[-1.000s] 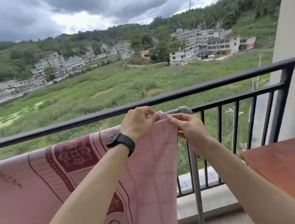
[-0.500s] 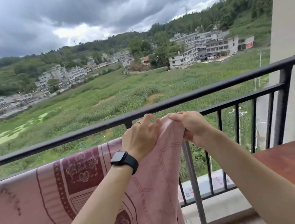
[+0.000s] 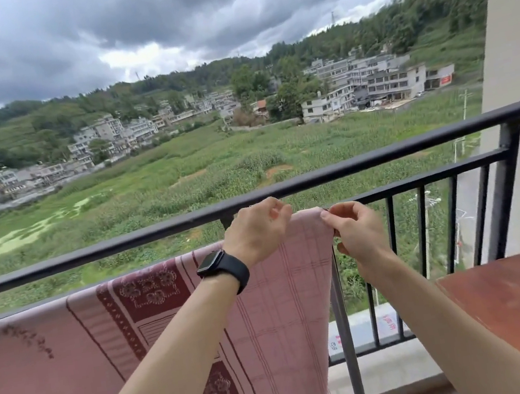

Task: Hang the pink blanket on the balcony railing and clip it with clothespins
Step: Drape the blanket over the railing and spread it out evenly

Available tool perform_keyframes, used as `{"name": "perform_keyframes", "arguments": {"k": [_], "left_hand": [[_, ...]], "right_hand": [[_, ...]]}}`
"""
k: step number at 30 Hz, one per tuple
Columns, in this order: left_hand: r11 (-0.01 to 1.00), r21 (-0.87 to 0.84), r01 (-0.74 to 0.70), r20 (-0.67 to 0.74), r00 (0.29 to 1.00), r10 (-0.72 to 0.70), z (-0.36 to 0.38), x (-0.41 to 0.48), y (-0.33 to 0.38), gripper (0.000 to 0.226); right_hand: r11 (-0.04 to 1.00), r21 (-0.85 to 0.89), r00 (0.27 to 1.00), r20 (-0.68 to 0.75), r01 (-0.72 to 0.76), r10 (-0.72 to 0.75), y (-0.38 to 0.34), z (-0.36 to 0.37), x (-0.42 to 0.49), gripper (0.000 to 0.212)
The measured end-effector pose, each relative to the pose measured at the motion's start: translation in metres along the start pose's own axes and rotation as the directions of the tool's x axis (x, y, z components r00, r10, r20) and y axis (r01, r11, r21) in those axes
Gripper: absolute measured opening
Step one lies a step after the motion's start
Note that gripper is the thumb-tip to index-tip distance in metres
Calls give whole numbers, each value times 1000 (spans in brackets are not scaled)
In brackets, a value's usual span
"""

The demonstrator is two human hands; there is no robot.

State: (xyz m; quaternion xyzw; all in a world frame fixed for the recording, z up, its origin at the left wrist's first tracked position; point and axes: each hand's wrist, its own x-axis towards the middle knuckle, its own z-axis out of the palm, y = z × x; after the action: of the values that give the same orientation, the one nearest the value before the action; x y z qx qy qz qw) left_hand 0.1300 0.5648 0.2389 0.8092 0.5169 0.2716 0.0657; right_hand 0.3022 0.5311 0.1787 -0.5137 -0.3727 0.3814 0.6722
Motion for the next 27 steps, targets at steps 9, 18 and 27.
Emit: {"name": "perform_keyframes", "arguments": {"k": [9,18,27], "left_hand": [[999,7,-37,91,995,36,2,-2,6,37],[969,237,-77,-290,946,146,44,-39,12,54],[982,188,-35,31,999,30,8,-17,43,46]], "right_hand": [[993,-87,985,162,77,-62,17,-11,-20,36],[985,-138,947,316,105,-56,53,-44,-41,7],[969,-243,913,404,53,51,78,-55,-57,15]]}}
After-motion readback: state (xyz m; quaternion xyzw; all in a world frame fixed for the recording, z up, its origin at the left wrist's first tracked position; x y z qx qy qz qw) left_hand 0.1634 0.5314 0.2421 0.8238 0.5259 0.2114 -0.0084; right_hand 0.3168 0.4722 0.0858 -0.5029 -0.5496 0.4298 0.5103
